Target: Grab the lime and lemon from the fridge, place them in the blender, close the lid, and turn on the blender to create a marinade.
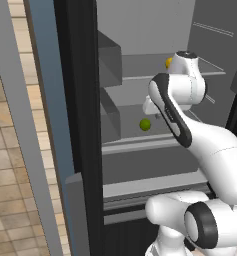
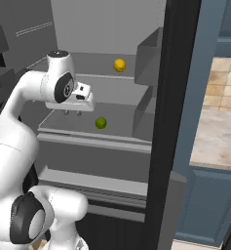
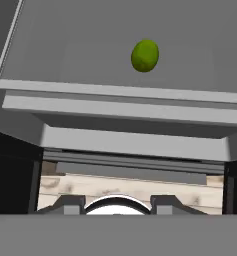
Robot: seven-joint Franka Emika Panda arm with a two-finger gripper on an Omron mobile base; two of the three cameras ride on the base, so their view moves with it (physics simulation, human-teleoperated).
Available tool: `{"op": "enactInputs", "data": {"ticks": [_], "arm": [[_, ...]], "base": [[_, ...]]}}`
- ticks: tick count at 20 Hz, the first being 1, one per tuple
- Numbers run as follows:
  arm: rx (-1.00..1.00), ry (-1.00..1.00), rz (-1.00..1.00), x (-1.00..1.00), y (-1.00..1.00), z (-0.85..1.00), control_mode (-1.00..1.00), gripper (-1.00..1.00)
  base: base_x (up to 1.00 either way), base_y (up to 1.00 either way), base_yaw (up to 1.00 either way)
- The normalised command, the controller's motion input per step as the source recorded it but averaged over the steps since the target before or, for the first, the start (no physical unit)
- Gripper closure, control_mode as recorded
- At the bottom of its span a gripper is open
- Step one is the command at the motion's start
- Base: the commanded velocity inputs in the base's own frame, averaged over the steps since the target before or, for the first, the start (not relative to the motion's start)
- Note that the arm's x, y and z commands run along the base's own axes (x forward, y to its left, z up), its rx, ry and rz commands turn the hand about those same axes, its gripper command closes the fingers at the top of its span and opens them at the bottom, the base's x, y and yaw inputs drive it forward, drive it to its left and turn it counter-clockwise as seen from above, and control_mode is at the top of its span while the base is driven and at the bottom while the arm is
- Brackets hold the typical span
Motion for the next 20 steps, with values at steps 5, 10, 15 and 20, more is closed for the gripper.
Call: {"op": "enactInputs", "data": {"ticks": [5, 10, 15, 20], "arm": [[0.0, 0.03, -0.08, -0.06, 0.0, -0.49, -1.0, -1.0], [0.0, 0.04, -0.15, 0.26, -0.07, -1.0, -1.0, -1.0], [0.0, 0.11, -0.13, 0.72, -0.06, -0.67, -1.0, -1.0], [0.0, 0.03, -0.01, 0.73, -0.01, 0.0, -1.0, -1.0]], "base": [[0.0, 0.0, 0.0], [0.0, 0.0, 0.0], [0.0, 0.0, 0.0], [0.0, 0.0, 0.0]]}}
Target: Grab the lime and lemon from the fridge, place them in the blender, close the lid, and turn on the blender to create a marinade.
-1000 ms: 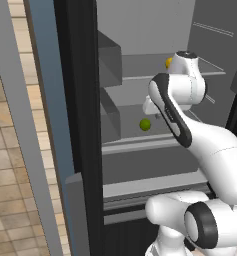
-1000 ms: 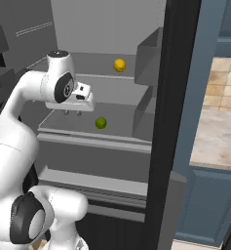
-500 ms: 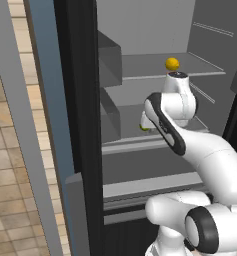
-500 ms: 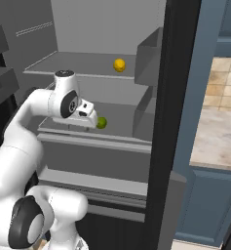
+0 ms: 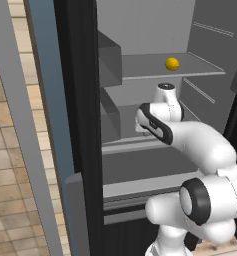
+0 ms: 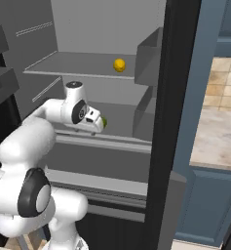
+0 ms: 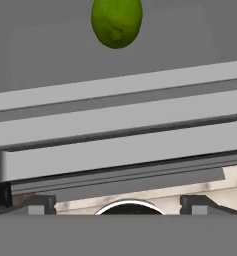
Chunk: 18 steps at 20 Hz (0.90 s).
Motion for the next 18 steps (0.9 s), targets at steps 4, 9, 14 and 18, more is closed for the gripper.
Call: {"op": "enactInputs", "data": {"ticks": [4, 9, 14, 18], "arm": [[0.0, 0.0, 0.0, 0.54, 0.0, 0.0, -1.0, -1.0], [0.0, 0.0, 0.0, 0.38, -0.03, -0.16, -1.0, -1.0], [0.0, 0.0, 0.0, 0.49, -0.01, -0.31, -1.0, -1.0], [0.0, 0.0, 0.0, 0.5, -0.02, -0.28, -1.0, -1.0]], "base": [[0.0, 0.0, 0.0], [0.0, 0.0, 0.0], [0.0, 0.0, 0.0], [0.0, 0.0, 0.0]]}}
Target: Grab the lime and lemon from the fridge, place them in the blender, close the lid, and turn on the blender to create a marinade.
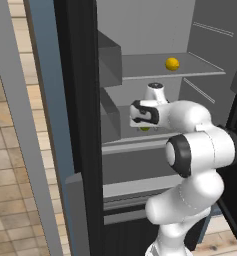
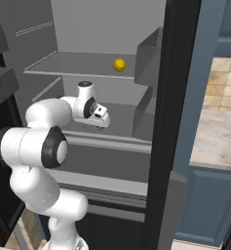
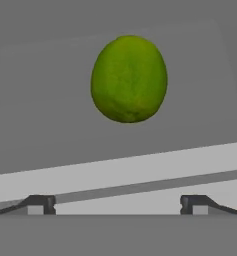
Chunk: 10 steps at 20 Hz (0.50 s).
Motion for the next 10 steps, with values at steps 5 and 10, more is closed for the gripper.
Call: {"op": "enactInputs", "data": {"ticks": [5, 10], "arm": [[0.0, 0.0, 0.0, 0.31, -0.11, -0.16, -1.0, -1.0], [0.0, 0.0, 0.0, 0.07, -0.17, -0.09, -1.0, -1.0]], "base": [[0.0, 0.0, 0.0], [0.0, 0.0, 0.0]]}}
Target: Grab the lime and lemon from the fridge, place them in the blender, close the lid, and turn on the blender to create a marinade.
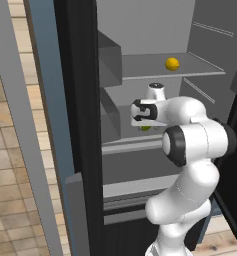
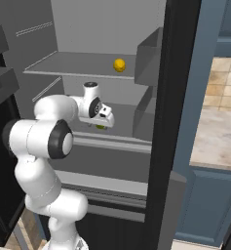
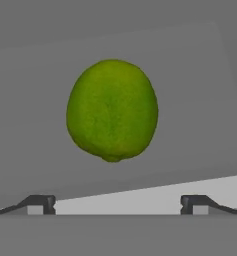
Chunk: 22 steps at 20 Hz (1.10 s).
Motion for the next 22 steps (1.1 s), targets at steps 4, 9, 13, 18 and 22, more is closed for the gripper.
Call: {"op": "enactInputs", "data": {"ticks": [4, 9, 13, 18, 22], "arm": [[0.0, 0.0, 0.0, 0.23, -0.04, -0.14, -1.0, -1.0], [0.0, 0.0, 0.0, 0.43, 0.0, -0.12, -1.0, -1.0], [0.0, 0.0, 0.0, 0.4, 0.0, -0.14, -1.0, -1.0], [0.0, 0.0, 0.0, 0.31, 0.0, -0.18, -1.0, -1.0], [0.0, 0.0, 0.0, 0.01, 0.0, -0.29, -1.0, -1.0]], "base": [[0.0, 0.0, 0.0], [0.0, 0.0, 0.0], [0.0, 0.0, 0.0], [0.0, 0.0, 0.0], [0.0, 0.0, 0.0]]}}
